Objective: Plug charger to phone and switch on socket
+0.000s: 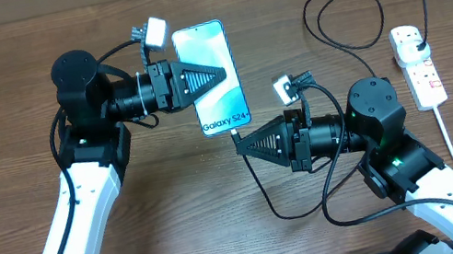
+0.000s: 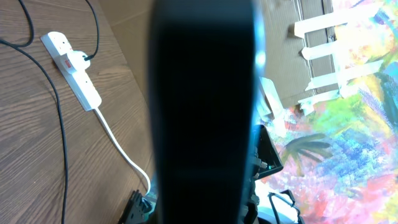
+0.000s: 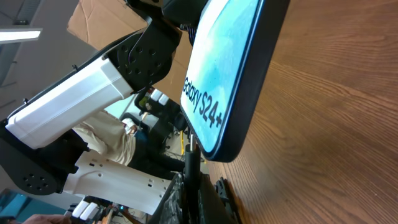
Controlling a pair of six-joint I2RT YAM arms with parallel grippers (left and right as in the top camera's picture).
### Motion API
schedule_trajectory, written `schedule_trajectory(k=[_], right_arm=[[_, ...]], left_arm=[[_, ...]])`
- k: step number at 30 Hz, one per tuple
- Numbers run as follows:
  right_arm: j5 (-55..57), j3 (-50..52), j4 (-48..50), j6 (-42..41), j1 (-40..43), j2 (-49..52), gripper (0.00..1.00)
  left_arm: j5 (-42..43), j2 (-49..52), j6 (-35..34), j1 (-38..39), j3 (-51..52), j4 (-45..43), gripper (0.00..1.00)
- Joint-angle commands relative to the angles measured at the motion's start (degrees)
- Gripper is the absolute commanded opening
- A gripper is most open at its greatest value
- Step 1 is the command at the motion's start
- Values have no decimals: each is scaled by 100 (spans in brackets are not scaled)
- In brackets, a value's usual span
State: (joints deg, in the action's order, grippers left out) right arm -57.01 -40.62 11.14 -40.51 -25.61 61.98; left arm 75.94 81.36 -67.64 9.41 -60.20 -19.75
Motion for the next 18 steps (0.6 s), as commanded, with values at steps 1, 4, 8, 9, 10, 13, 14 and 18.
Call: schedule_trajectory(k=[1,4,8,9,10,13,14,18], right_arm=[[59,17,55,-24,-26,-76,4],[59,17,55,-24,-26,-76,4],[63,17,59,-24,-26,-76,4],[63,17,59,-24,-26,-76,4],[61,17,59,-24,-26,-76,4],[63,17,59,-24,-26,-76,4],[63,17,59,-22,-26,-76,4],[63,17,59,-24,-26,-76,4]], left_arm=[[31,-101,-55,76,-59,-63,4],[31,-101,-149,81,-59,-63,4],[-4,-101,-234,116,-59,11,4],[-26,-101,-262,125,-59,33,4],[-44,-101,-278,142,-59,52,4],[-94,-101,-354,188,-59,59,4],[-94,-101,-352,190,-59,59,4],[-70,-101,-352,188,-59,61,4]])
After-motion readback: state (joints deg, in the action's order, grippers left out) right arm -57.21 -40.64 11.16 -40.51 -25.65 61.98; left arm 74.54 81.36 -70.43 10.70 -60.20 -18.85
